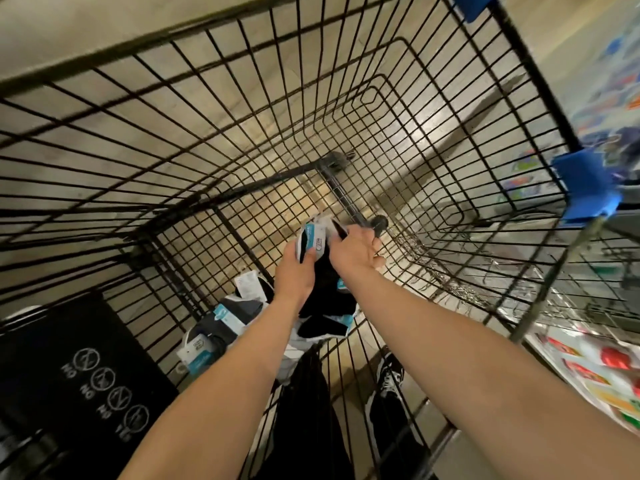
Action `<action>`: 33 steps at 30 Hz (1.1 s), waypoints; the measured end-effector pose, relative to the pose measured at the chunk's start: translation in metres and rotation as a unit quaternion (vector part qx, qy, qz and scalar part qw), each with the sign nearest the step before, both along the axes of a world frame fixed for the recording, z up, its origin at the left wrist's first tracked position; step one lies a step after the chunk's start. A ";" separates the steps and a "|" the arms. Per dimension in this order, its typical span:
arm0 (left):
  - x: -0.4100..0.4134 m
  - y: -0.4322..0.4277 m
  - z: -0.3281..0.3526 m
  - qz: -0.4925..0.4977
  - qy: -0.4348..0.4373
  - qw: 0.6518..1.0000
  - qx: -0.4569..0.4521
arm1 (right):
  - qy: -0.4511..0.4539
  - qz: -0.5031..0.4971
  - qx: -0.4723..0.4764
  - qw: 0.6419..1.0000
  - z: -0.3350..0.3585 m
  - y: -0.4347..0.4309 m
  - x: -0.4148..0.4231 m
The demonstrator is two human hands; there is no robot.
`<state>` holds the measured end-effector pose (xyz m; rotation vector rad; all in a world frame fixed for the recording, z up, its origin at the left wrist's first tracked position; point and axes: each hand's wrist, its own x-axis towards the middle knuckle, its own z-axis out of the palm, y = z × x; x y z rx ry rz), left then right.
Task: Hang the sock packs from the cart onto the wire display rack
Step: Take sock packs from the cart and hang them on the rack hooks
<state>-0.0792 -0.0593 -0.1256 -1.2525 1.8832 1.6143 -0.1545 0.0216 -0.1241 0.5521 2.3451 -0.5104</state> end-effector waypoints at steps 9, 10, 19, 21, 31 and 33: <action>-0.019 0.021 0.135 0.020 0.155 0.986 -0.055 | 0.301 -0.104 -0.228 0.920 0.148 0.027 -0.012; -0.023 0.025 0.155 0.012 0.173 0.983 -0.066 | 0.316 -0.120 -0.233 0.912 0.165 0.033 -0.013; -0.038 0.130 0.303 -0.127 0.273 0.949 -0.098 | 0.412 -0.286 -0.242 0.831 0.303 0.165 0.007; -0.036 0.166 0.315 -0.169 0.285 0.938 -0.104 | 0.413 -0.316 -0.228 0.823 0.312 0.204 0.022; 0.011 0.306 0.264 -0.283 0.235 0.926 -0.084 | 0.339 -0.284 -0.206 0.873 0.271 0.348 0.105; 0.017 0.320 0.242 -0.296 0.229 0.924 -0.073 | 0.314 -0.300 -0.206 0.877 0.248 0.365 0.111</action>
